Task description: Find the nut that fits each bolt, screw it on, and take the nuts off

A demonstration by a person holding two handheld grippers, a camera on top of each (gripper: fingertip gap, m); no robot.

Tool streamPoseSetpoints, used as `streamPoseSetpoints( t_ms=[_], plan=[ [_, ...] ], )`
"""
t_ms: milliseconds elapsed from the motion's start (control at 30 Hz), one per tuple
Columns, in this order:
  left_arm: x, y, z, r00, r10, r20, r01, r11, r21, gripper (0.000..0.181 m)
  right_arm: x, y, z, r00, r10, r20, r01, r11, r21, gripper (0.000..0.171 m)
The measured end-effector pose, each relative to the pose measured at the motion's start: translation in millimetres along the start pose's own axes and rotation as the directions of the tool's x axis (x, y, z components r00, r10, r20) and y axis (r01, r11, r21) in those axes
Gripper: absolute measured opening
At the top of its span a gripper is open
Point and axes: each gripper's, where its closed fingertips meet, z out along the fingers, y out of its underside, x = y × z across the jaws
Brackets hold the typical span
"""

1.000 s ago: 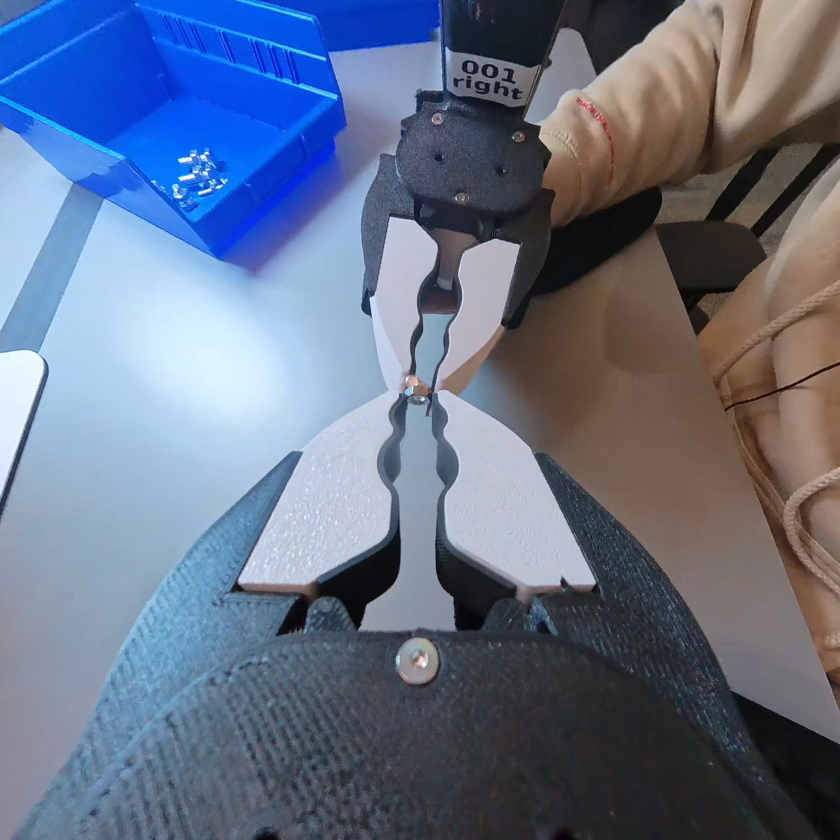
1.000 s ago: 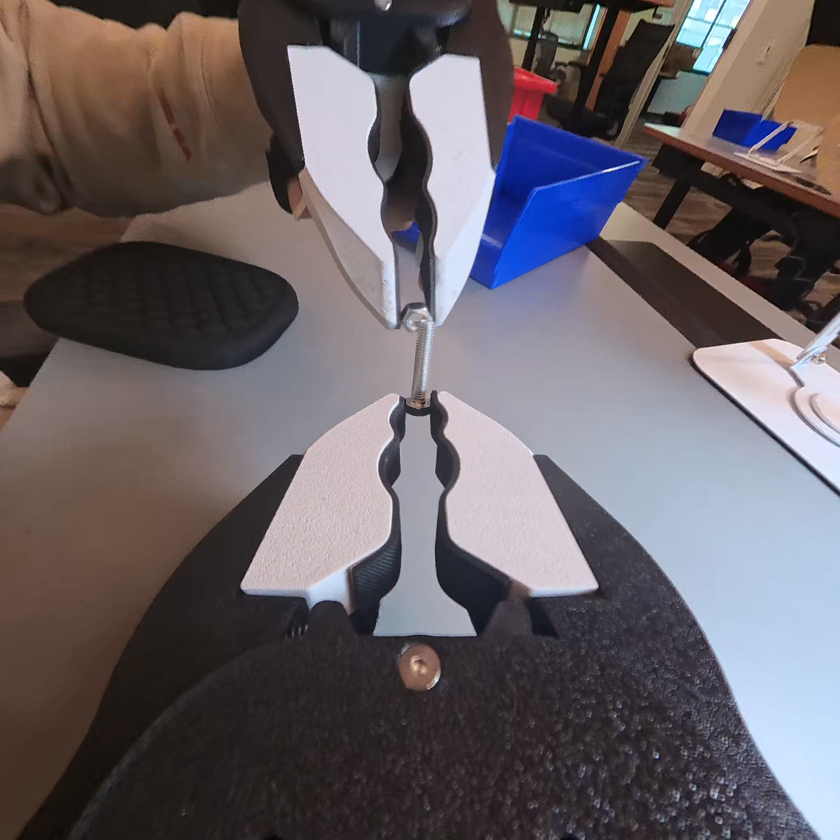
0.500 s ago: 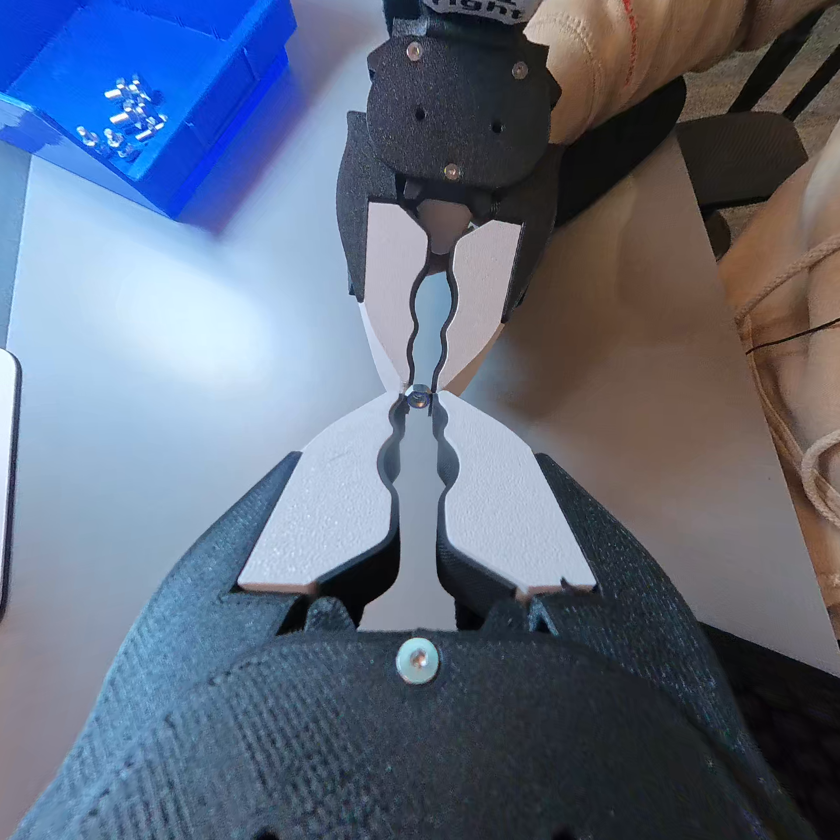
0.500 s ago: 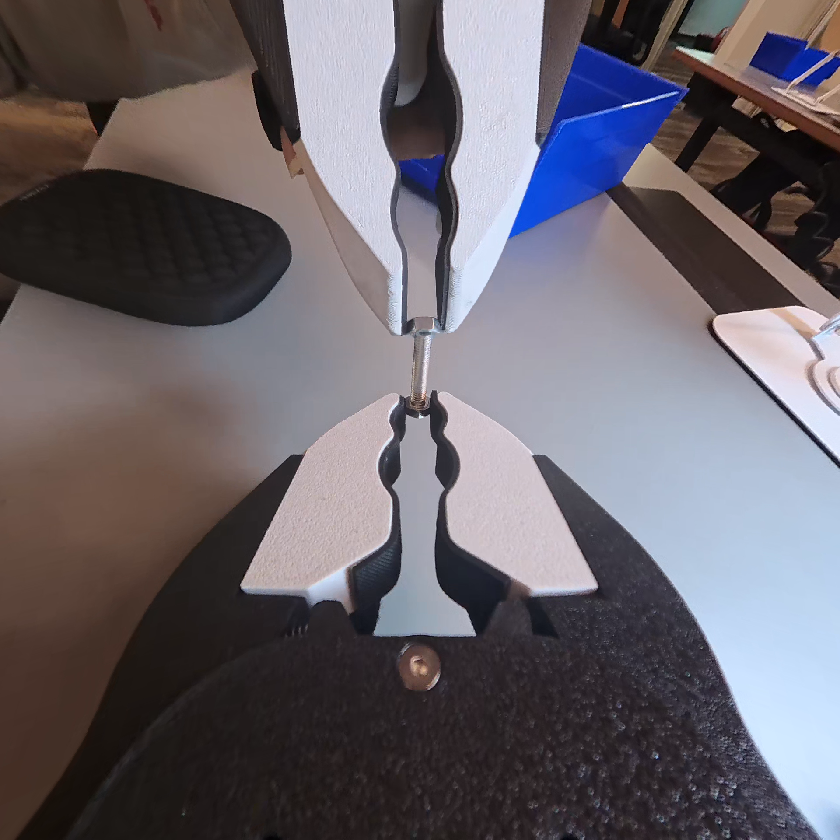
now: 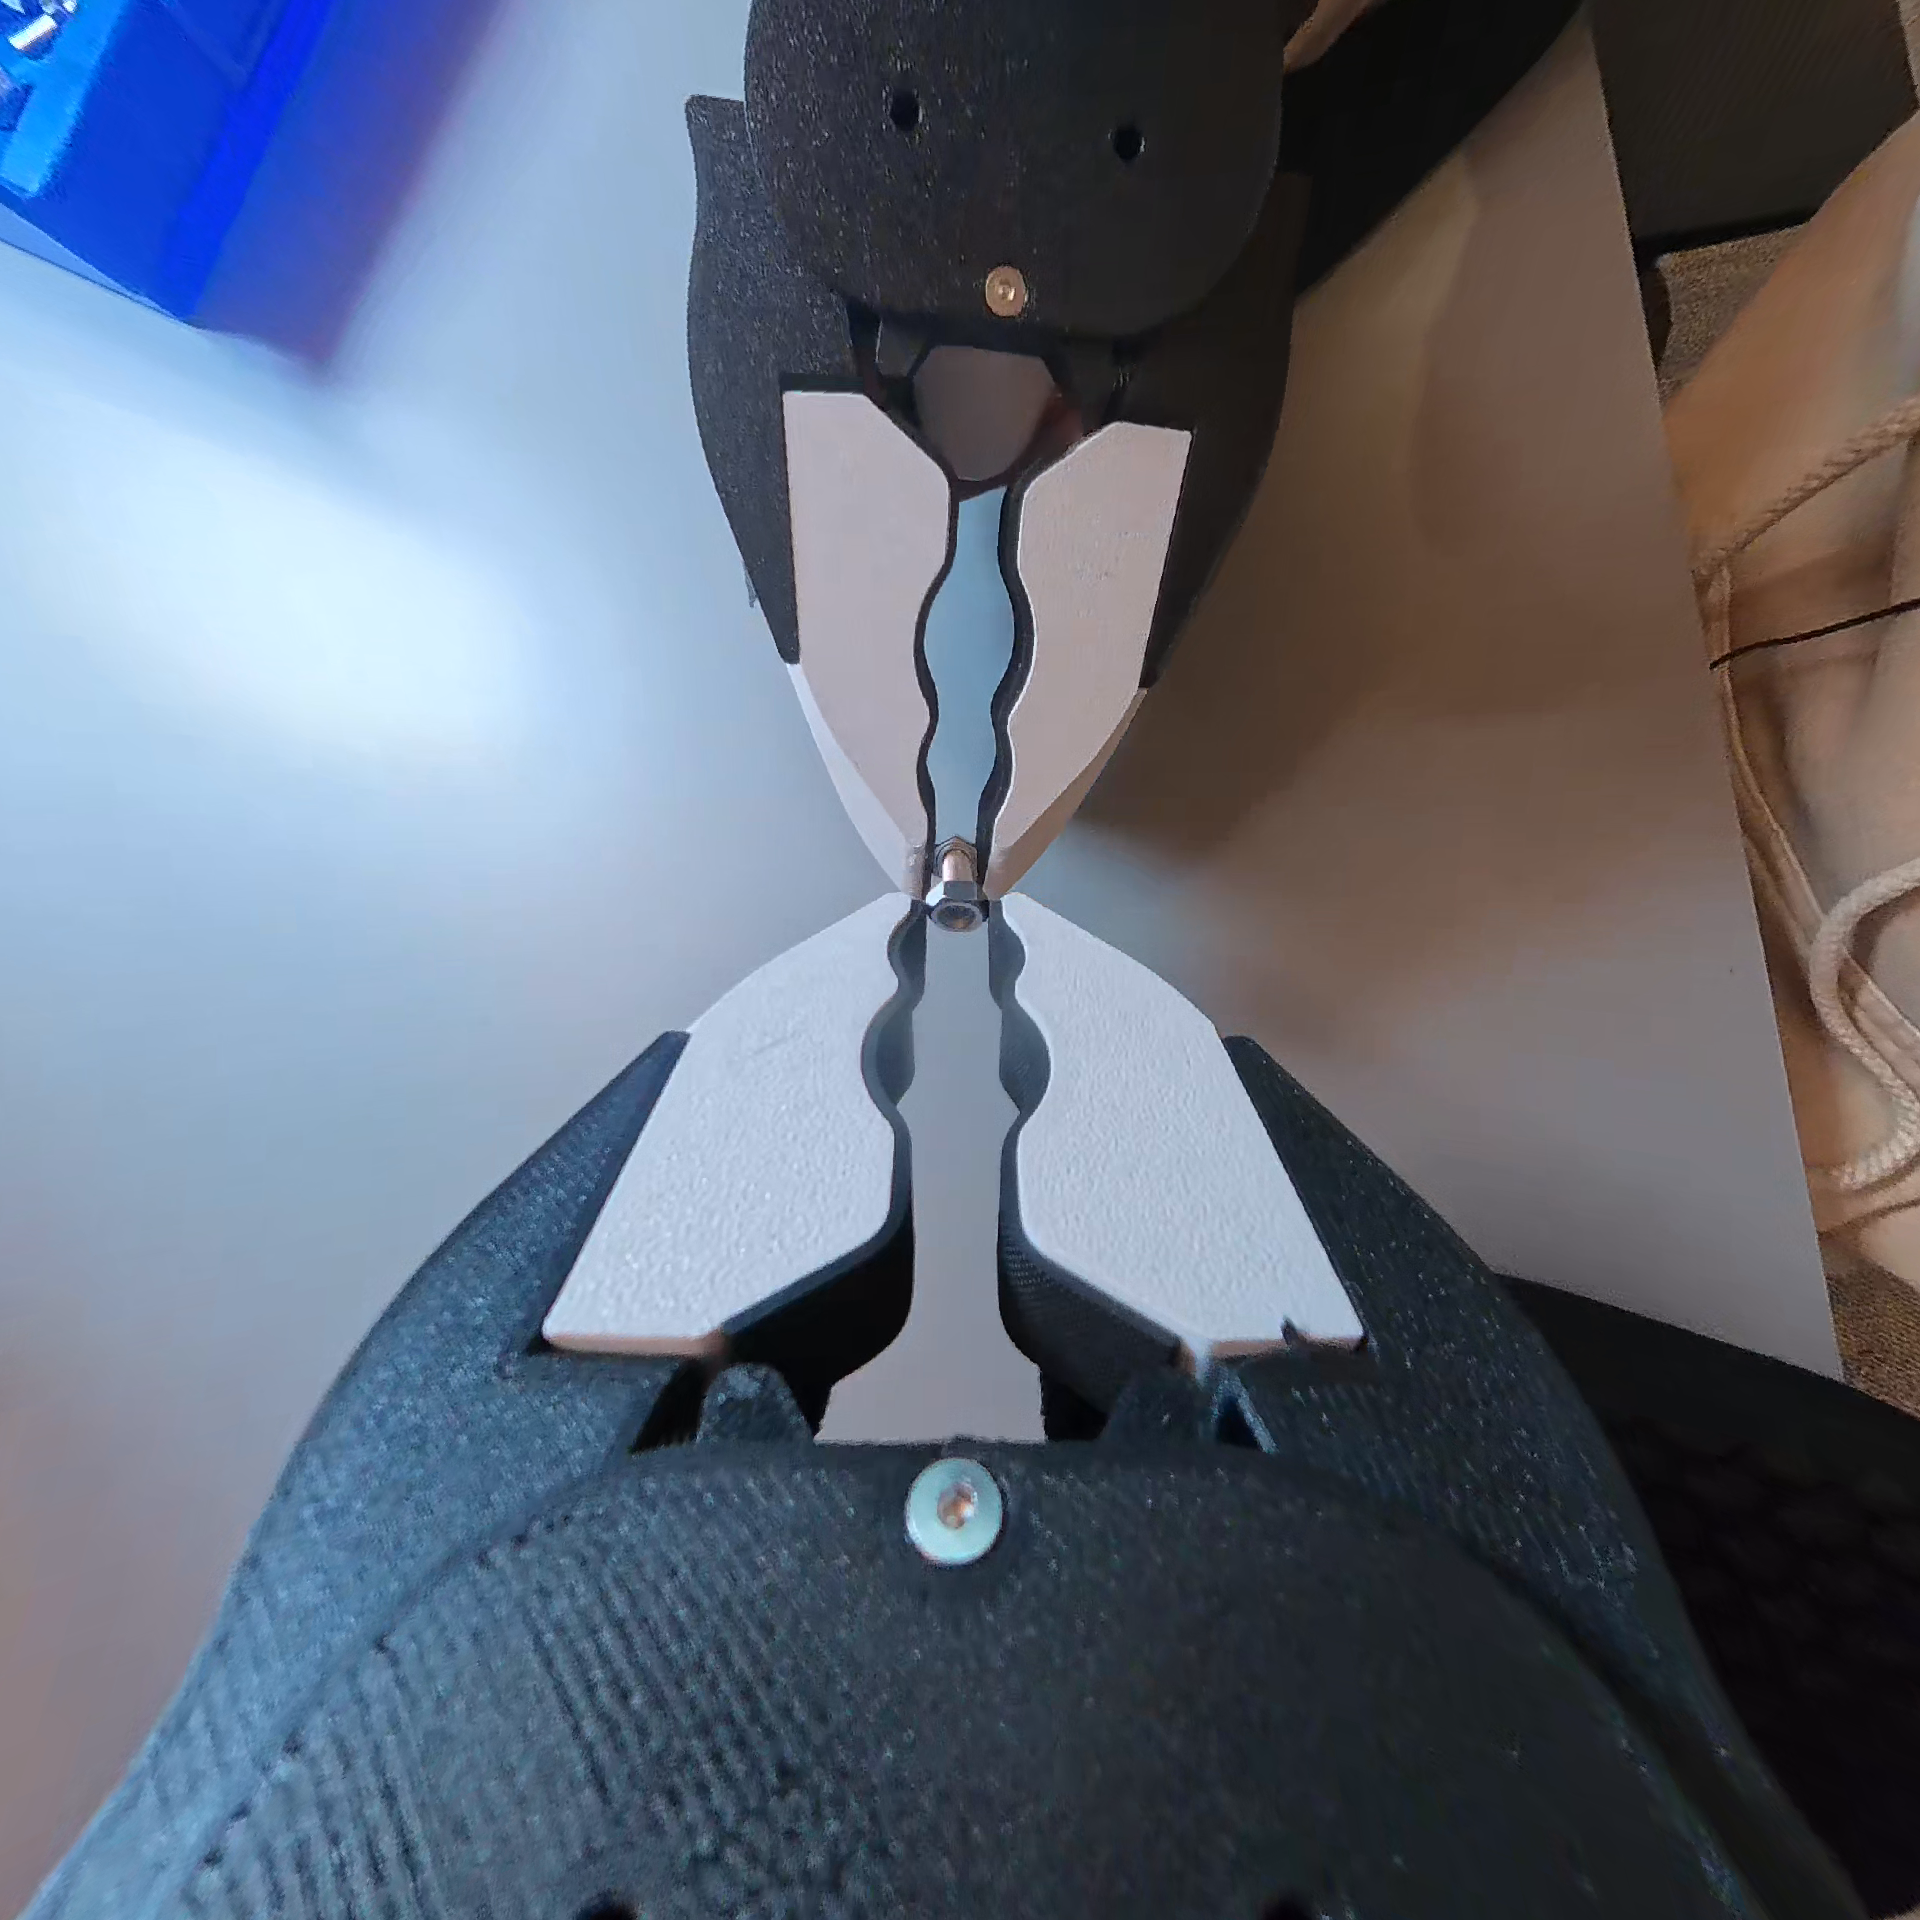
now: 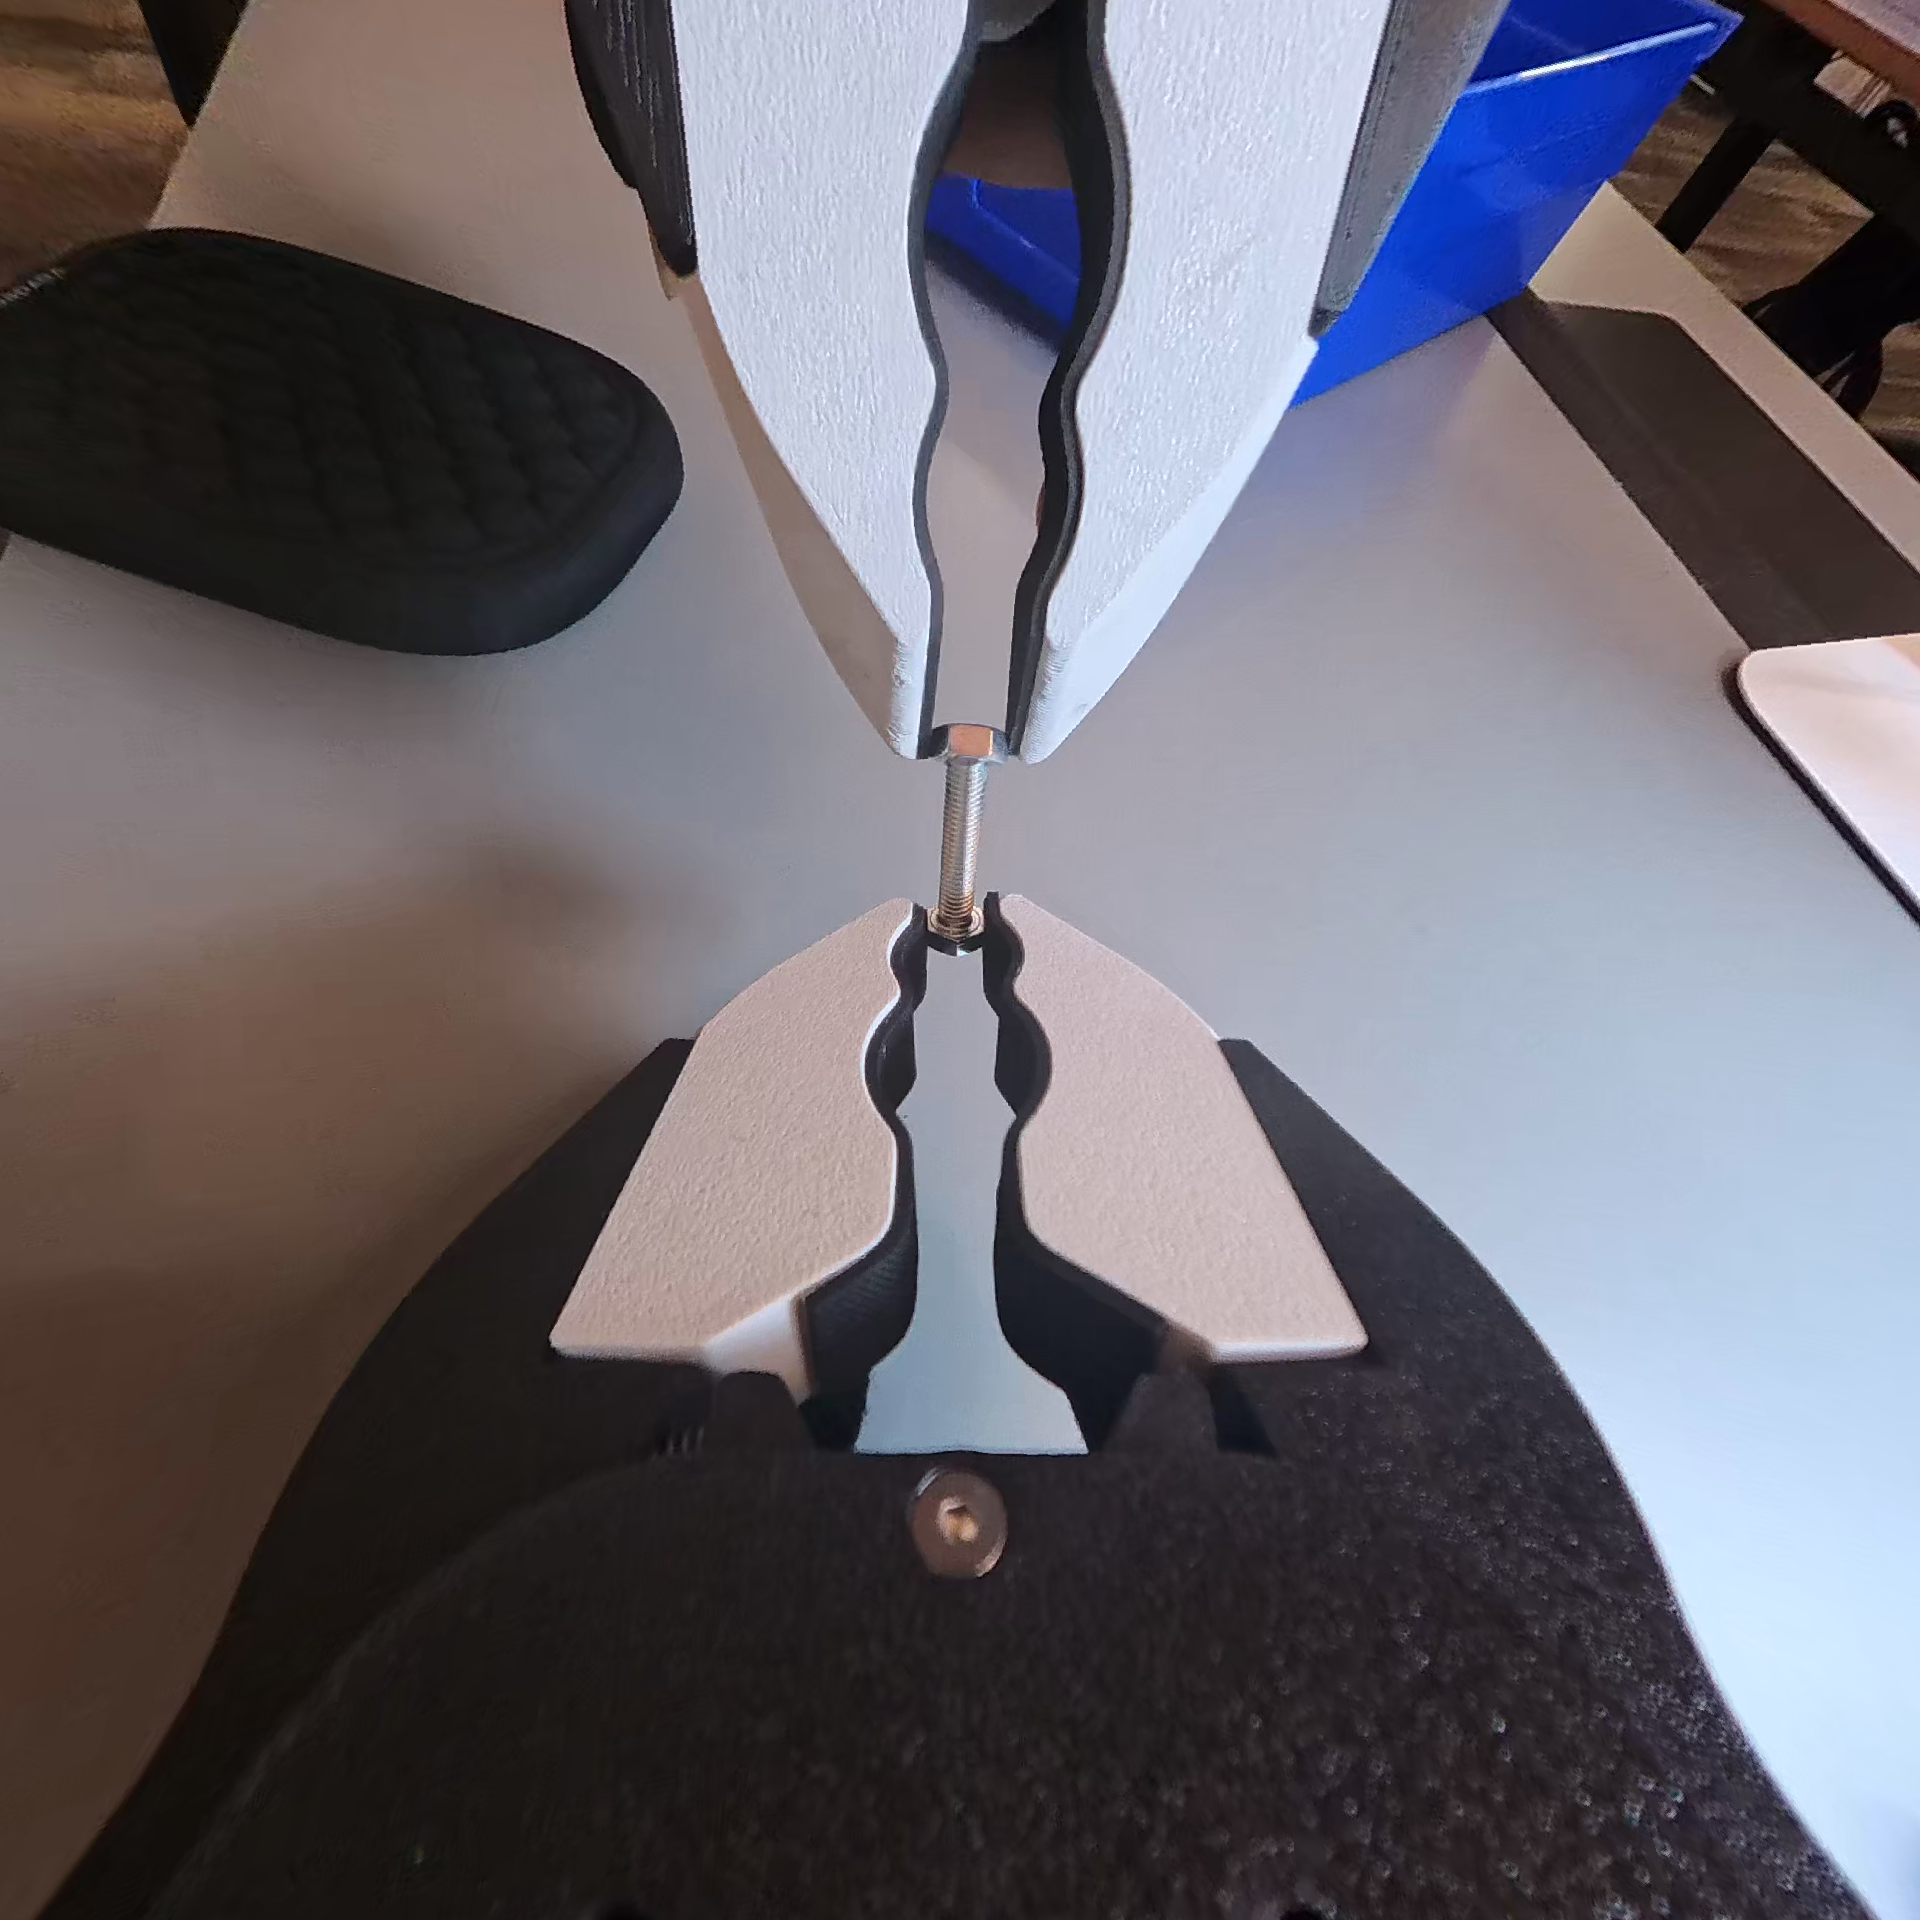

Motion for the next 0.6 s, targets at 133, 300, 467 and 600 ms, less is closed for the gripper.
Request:
streamPoseSetpoints(
  t_ms=[133, 300, 467, 600],
  plan=[
    [2.0, 0.8, 1.4, 1.0, 0.005, -0.02, -0.006, 0.999, -0.032, 0.012, -2.6, 3.2, 2.1, 1.0, 0.002, 0.012, -0.002, 1.0, -0.022, 0.01],
    [4.9, 2.7, 5.0, 0.999, 0.015, -0.039, -0.018, 0.997, -0.076, 0.012, -6.3, 6.3, 4.1, 0.999, 0.011, 0.033, -0.01, 0.999, -0.038, 0.01],
    [4.1, 1.5, 3.9, 0.999, 0.017, -0.037, -0.019, 0.997, -0.076, 0.011, -7.2, 2.2, 3.1, 0.997, 0.051, 0.056, -0.051, 0.999, 0.002, 0.01],
    [-2.5, -7.8, -5.5, 1.0, 0.006, 0.002, -0.006, 1.0, -0.006, 0.011, -3.7, -5.5, -0.8, 0.991, 0.112, 0.077, -0.118, 0.99, 0.071, 0.01]
  ],
)
